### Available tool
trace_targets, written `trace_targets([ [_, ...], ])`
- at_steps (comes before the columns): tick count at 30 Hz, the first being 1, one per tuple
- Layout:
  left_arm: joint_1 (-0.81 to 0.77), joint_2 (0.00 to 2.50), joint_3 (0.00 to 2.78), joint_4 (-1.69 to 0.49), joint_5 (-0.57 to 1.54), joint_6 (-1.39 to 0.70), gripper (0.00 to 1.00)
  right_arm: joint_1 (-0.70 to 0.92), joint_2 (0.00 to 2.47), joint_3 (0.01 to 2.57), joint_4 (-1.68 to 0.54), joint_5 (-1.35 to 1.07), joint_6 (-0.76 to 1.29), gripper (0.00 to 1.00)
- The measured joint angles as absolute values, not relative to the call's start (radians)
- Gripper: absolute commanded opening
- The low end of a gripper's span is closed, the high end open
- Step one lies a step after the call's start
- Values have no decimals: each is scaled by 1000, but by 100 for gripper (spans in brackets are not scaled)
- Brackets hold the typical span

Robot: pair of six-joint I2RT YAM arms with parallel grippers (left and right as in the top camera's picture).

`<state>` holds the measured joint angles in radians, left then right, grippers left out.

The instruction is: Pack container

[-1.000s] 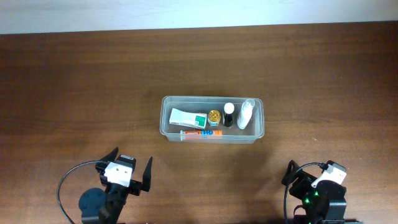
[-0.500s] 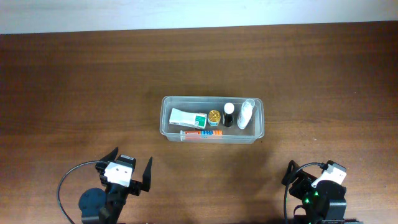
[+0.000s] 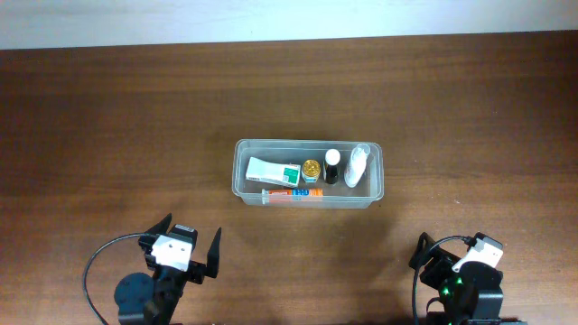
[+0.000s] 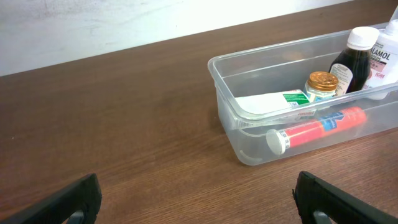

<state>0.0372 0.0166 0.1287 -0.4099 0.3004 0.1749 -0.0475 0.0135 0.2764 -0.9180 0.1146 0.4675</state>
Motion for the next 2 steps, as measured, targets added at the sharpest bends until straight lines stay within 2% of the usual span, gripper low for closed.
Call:
trace_targets([
  [2,37,17,129,-410,300,175,100,-47,14,276,-918,115,468,98],
])
